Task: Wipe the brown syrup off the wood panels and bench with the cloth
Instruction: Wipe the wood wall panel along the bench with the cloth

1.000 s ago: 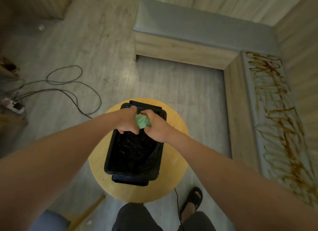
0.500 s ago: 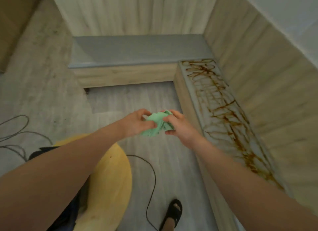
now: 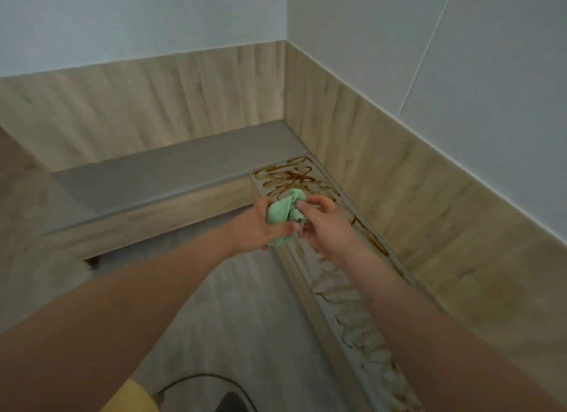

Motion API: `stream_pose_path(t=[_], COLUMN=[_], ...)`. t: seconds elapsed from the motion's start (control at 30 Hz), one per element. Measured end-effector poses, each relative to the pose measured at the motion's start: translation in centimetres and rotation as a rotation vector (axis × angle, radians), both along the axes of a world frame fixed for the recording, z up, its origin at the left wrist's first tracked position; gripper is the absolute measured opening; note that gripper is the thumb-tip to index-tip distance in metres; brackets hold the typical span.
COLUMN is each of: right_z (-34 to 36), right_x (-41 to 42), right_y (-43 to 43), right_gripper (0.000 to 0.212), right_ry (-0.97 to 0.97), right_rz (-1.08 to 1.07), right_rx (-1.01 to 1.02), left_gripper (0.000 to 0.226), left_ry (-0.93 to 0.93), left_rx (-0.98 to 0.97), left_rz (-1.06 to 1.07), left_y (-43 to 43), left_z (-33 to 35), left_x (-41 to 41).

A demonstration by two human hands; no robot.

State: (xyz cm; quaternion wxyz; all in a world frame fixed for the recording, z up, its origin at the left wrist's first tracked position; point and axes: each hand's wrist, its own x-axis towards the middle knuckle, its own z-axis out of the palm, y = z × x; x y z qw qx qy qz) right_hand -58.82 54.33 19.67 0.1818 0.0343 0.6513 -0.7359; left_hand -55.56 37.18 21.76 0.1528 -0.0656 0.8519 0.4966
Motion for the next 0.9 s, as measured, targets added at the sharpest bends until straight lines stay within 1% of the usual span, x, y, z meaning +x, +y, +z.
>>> stream_pose_path(t=[0.07, 0.17, 0.23, 0.3, 0.33, 0.37, 0.43, 0.5, 0.57, 0.67, 0.7, 0.8, 0.87, 0.9], right_z=[1.1, 1.9, 1.8, 1.6, 1.5, 1.4, 1.9, 2.5, 3.3, 4.7, 5.3, 6.4, 7.6, 8.0], right_x=[-3.0, -8.0, -11.5, -15.2, -17.4, -19.0, -23.3, -27.2, -30.2, -34.5, -35.5, -39.9, -42.5, -43.6], right_y=[-0.2, -1.0, -1.9, -3.2, -4.2, -5.1, -8.1, -11.2, -13.7, -16.5, -17.2, -19.1, -20.1, -20.6], right_gripper=[0.006, 0.005, 0.008, 0.01, 0.012, 0.013, 0.014, 0.014, 0.018, 0.018, 0.021, 0.049, 0.063, 0.064], right_ry=[0.026, 0.06, 0.068, 0.044, 0.026, 0.003, -0.055, -0.105, -0.106, -0.011, 0.017, 0.043, 0.084, 0.125], right_rz=[-0.034, -0.076, -0.112, -0.156, -0.185, -0.211, -0.253, -0.271, -0.25, -0.216, -0.204, -0.152, -0.075, -0.04], right_rx=[0.009, 0.049, 0.06, 0.068, 0.05, 0.031, -0.006, 0.017, 0.094, 0.333, 0.342, 0.264, 0.327, 0.37], left_gripper=[0.065, 0.061, 0.049, 0.028, 0.021, 0.018, 0.018, 0.023, 0.03, 0.033, 0.032, 0.036, 0.037, 0.035], left_ry=[0.029, -0.021, -0.074, -0.096, -0.099, -0.093, -0.085, -0.085, -0.081, -0.083, -0.075, -0.066, -0.057, -0.046], left_rx=[0.092, 0.348, 0.507, 0.64, 0.668, 0.651, 0.585, 0.577, 0.637, 0.797, 0.818, 0.883, 0.875, 0.849], left_rz=[0.047, 0.083, 0.077, 0.103, 0.115, 0.142, 0.177, 0.19, 0.199, 0.217, 0.217, 0.168, 0.138, 0.14], left_y=[-0.1, -1.9, -3.9, -6.1, -7.5, -8.7, -12.0, -15.4, -18.0, -20.4, -20.7, -21.1, -21.3, -21.3], left_z=[0.4, 0.8, 0.7, 0.5, 0.4, 0.2, 0.5, 1.1, 2.0, 4.4, 4.9, 6.3, 6.9, 7.1], left_x=[-3.3, -8.4, -11.9, -15.7, -18.1, -20.2, -25.7, -31.1, -35.8, -42.1, -43.8, -48.6, -51.6, -53.0])
